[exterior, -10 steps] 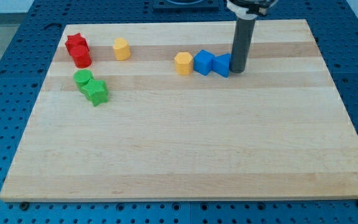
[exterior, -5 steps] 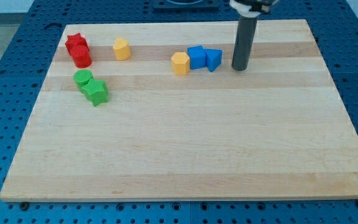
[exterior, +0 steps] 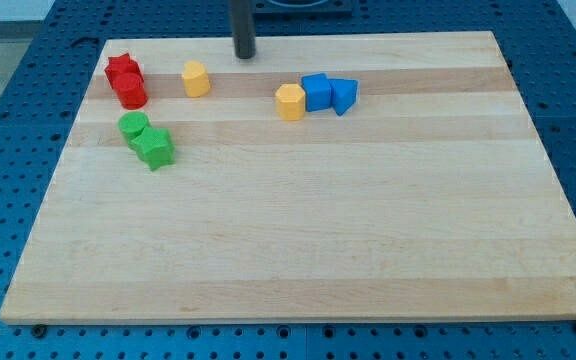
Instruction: Move yellow heart towards slightly down
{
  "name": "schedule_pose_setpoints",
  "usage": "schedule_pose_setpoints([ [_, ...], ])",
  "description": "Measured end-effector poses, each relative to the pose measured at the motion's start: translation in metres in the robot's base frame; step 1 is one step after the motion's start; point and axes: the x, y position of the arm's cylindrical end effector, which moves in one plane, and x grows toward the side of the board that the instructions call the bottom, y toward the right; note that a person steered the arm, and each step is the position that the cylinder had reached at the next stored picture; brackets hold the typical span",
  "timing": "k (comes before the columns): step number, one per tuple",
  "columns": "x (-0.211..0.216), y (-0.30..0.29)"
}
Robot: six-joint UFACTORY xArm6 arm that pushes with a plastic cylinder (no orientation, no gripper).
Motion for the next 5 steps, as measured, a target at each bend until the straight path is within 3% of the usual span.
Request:
schedule_pose_setpoints([
  [3, 0.038, -0.063],
  [5, 0.074, -0.052],
])
